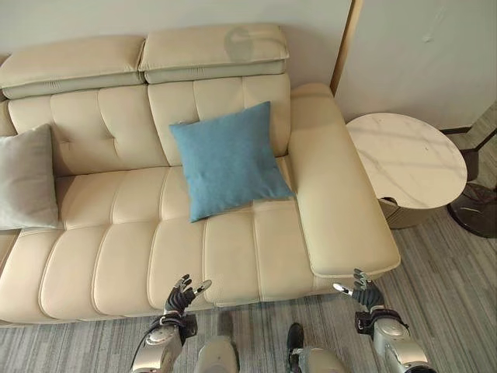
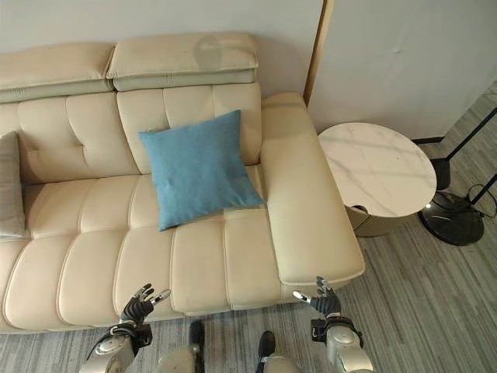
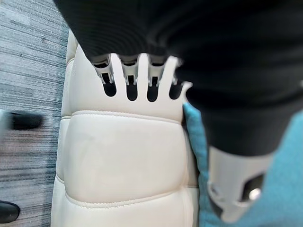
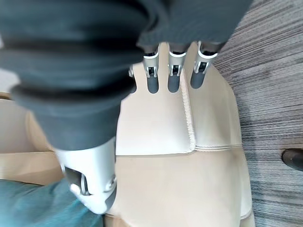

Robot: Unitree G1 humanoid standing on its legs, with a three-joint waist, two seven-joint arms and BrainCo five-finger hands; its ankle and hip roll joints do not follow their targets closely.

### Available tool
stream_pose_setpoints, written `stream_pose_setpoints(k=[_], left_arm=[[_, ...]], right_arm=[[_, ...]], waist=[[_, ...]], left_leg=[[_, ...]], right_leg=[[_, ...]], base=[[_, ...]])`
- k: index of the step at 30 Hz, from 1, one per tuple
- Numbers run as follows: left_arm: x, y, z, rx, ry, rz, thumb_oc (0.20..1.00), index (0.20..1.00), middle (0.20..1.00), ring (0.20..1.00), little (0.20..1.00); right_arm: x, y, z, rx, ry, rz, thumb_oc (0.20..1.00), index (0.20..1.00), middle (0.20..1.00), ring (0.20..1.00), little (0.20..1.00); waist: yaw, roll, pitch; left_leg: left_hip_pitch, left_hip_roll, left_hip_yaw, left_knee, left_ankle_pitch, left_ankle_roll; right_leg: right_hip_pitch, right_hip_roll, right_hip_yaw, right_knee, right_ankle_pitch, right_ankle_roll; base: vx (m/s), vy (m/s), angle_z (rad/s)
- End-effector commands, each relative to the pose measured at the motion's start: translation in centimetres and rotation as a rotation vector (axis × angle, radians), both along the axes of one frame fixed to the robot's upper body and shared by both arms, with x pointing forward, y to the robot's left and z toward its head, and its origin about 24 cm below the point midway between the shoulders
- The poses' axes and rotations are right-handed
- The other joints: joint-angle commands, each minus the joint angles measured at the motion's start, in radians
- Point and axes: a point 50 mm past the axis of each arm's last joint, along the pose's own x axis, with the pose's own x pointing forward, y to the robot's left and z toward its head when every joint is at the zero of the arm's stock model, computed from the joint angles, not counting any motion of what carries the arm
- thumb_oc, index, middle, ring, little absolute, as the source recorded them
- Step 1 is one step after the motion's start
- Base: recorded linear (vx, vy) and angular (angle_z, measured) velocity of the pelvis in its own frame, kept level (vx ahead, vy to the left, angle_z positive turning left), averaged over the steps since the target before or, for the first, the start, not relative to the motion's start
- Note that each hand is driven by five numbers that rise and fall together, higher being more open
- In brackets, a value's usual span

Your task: Pick up all the scattered cushions and arrange them neatly on the sofa.

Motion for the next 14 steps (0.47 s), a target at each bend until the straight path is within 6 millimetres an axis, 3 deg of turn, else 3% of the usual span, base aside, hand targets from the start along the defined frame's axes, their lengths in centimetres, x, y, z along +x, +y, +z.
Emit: stream_pose_setpoints(k=[1,5,14], left_arm=[[0.4,0.9,0.9,0.019,-0.048,0.002,1.000,1.000,1.000,1.000,1.000],[0.2,0.8,0.6,0.045,-0.029,-0.037,1.000,1.000,1.000,1.000,1.000],[-0.3,1.0,0.5,0.077,-0.015,-0.061,1.000,1.000,1.000,1.000,1.000]], right_arm=[[1.0,0.7,0.9,0.004,-0.054,0.037,1.000,1.000,1.000,1.000,1.000],[0.8,0.9,0.6,0.017,-0.044,0.032,1.000,1.000,1.000,1.000,1.000],[0.3,1.3,-0.1,0.027,-0.006,0.039,1.000,1.000,1.000,1.000,1.000]], waist=[[-0.014,0.008,-0.062],[-0.021,0.018,-0.082],[-0.011,0.016,-0.099]], left_leg=[[0.018,-0.019,0.028,-0.107,-0.049,0.048],[0.063,-0.032,0.023,-0.182,-0.032,0.042],[0.107,-0.043,0.021,-0.205,-0.044,0.050]], right_leg=[[0.030,0.040,0.014,-0.034,-0.129,0.100],[0.055,0.042,0.009,-0.052,-0.120,0.110],[0.102,0.025,0.020,-0.077,-0.104,0.129]], base=[[0.09,0.087,0.58],[0.06,0.080,0.19],[0.02,0.058,-0.02]])
